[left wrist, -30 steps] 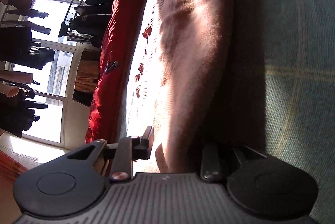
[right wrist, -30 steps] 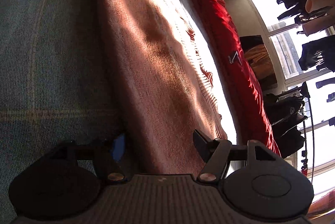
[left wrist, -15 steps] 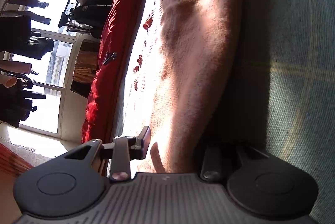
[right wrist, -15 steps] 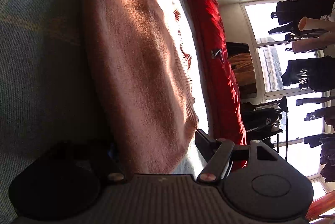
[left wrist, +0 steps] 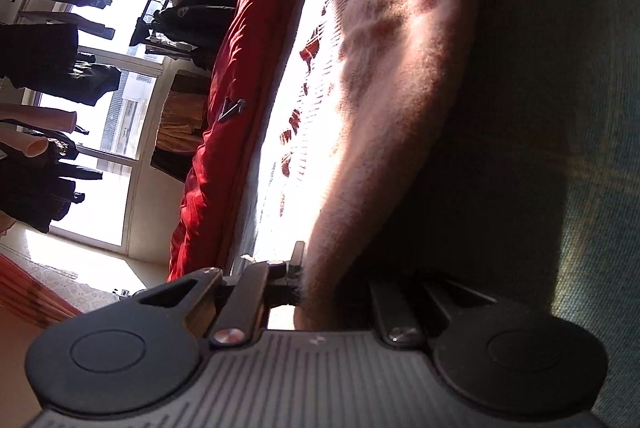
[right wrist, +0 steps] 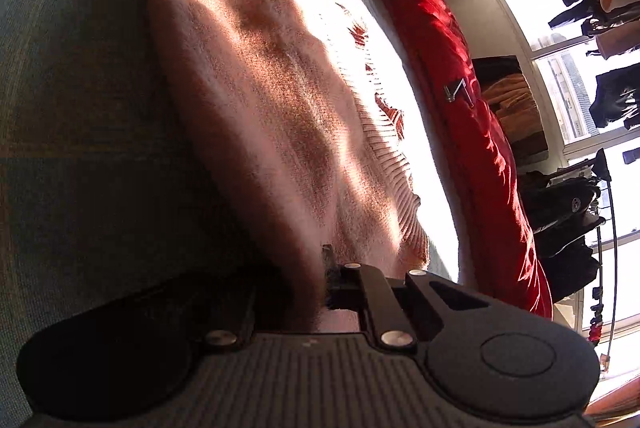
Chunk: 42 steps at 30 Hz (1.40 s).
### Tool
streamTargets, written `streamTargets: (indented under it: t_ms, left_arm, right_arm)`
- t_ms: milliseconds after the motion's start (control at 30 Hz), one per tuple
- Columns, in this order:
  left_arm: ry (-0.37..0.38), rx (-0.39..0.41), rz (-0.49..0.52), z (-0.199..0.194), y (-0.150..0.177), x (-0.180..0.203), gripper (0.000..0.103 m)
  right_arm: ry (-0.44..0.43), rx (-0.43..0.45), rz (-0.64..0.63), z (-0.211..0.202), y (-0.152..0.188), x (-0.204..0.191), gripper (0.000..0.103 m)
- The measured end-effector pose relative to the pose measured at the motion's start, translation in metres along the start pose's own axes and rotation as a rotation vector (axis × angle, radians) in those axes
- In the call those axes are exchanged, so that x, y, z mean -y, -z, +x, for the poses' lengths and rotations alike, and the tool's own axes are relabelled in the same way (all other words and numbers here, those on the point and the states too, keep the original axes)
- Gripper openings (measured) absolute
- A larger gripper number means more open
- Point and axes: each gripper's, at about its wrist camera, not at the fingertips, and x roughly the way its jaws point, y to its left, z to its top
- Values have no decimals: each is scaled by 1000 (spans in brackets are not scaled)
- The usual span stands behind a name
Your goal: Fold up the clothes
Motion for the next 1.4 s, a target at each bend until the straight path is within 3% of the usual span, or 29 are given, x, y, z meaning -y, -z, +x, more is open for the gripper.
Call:
streamTargets:
  t_ms: [100, 267, 633, 800, 900, 967, 1000, 1067, 1200, 1300, 1400]
  left_arm:
    - [-17, 13, -3, -12, 4, -4, 8]
    - [-17, 48, 17, -43, 18, 3, 8]
    - [12, 160, 148, -135, 49, 42, 9]
    - [26, 167, 189, -147, 57, 71, 9]
    - [20, 159, 203, -149, 61, 83, 16]
    - [37, 146, 177, -155, 66, 82, 17]
    - [48, 134, 157, -158, 69, 81, 17]
    - [96, 101, 84, -167, 73, 72, 17]
    - [283, 60, -251, -180, 81, 18, 17]
    - [327, 121, -485, -171, 77, -23, 17]
    - [373, 191, -670, -148, 68, -49, 25]
  right_arm:
    - [-60, -2, 49, -17, -8, 10, 11]
    - [-135, -13, 64, -51, -16, -6, 11]
    - [-206, -55, 132, -158, -4, -66, 11]
    - [-191, -85, 144, -166, 11, -100, 12]
    - [-177, -95, 158, -160, 20, -116, 20]
    - [-186, -99, 153, -159, 26, -124, 34]
    - [-193, -103, 150, -161, 29, -129, 42]
    - [-207, -108, 164, -170, 40, -134, 45]
    - [-245, -42, 370, -192, 61, -106, 47]
    - [-253, 66, 580, -203, 72, -74, 65]
    - [-275, 178, 734, -192, 69, -48, 67]
